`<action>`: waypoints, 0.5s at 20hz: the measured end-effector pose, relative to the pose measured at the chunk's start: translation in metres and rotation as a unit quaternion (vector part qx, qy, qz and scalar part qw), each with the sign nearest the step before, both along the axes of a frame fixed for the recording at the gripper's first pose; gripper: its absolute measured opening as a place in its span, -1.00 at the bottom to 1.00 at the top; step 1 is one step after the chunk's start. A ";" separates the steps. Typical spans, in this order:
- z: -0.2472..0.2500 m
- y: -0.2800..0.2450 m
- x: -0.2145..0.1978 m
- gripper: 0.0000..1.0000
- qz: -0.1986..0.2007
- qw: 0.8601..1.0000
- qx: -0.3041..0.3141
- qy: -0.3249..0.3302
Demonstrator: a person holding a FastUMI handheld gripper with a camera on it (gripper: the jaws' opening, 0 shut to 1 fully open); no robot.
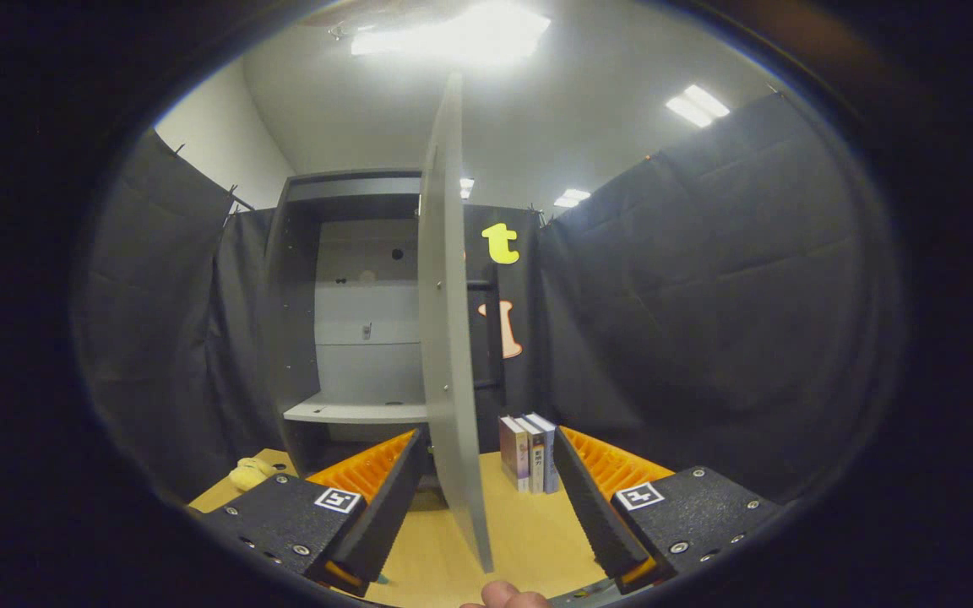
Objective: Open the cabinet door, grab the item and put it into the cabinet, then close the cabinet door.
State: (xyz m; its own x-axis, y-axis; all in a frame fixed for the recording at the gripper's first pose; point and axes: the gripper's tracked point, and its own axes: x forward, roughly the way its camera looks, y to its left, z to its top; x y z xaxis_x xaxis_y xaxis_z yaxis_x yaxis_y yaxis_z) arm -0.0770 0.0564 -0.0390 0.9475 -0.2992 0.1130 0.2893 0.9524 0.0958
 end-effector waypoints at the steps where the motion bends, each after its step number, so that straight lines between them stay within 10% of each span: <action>1: -0.017 0.013 0.004 0.86 0.001 1.000 0.010 -0.002; 10: -0.194 0.134 0.104 0.90 0.062 0.997 0.018 0.033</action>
State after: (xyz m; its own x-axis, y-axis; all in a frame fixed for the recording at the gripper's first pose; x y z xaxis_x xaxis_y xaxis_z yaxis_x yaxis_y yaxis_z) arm 0.0274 0.1908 -0.2331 0.9823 -0.1827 0.0410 0.1770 0.9774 0.1154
